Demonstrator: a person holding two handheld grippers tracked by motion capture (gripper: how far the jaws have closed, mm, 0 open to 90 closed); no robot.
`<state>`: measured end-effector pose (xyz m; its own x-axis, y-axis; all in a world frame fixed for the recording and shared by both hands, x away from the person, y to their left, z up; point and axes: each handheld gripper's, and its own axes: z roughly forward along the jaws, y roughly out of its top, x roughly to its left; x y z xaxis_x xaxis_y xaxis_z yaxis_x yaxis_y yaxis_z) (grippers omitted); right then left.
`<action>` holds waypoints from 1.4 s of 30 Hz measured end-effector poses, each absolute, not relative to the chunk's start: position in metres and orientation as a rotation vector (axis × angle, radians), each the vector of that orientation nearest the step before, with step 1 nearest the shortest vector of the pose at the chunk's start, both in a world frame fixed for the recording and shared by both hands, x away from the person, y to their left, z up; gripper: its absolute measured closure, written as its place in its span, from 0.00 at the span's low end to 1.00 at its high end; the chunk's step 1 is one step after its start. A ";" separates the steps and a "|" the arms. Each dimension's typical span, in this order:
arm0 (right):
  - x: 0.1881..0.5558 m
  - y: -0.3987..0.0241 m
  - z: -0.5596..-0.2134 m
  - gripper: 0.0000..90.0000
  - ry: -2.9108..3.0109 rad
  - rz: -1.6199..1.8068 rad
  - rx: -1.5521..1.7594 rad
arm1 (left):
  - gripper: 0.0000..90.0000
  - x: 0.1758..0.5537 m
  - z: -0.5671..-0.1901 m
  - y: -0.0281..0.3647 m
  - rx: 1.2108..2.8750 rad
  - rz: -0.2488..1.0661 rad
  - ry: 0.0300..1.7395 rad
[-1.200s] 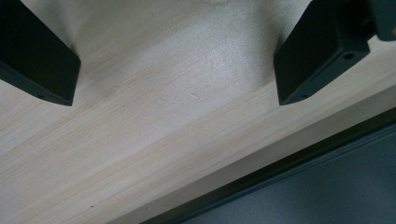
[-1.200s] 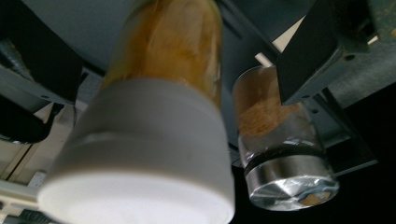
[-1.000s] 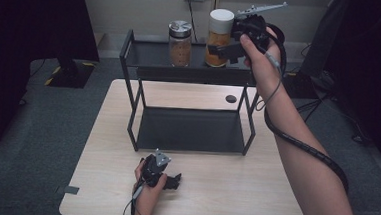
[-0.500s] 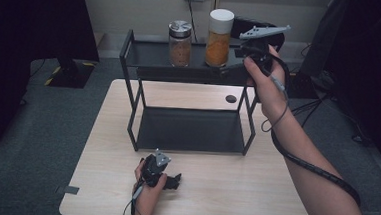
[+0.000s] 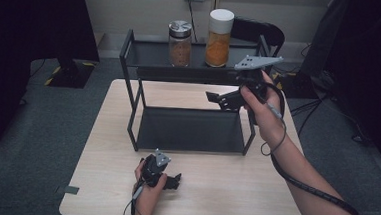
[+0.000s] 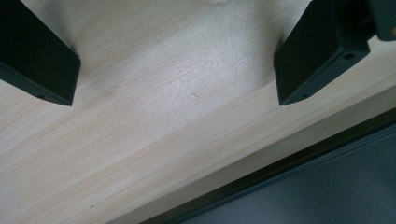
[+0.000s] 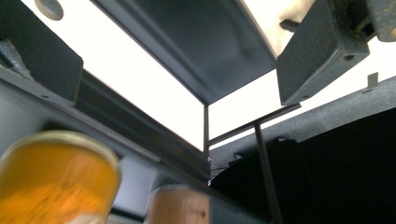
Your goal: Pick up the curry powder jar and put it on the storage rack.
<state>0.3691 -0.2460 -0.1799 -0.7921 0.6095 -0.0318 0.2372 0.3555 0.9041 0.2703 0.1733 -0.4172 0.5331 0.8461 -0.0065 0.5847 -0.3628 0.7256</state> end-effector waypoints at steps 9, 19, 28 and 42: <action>0.372 -0.253 -0.213 0.00 2.288 1.480 0.746 | 0.00 0.270 -0.417 0.173 2.084 0.488 1.154; 0.377 -0.256 -0.246 0.00 2.328 1.507 0.785 | 0.00 0.270 -0.417 0.173 2.081 0.487 1.156; 0.379 -0.256 -0.276 0.00 2.365 1.520 0.794 | 0.00 0.270 -0.417 0.173 2.084 0.486 1.155; 0.380 -0.264 -0.320 0.01 2.448 1.500 0.804 | 0.00 0.270 -0.417 0.173 2.083 0.487 1.155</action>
<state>0.3802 -0.2639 -0.3202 -0.8426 0.5203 0.1388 0.3600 0.3525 0.8638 0.2702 0.1733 -0.4172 0.5325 0.8464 -0.0081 0.5854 -0.3613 0.7258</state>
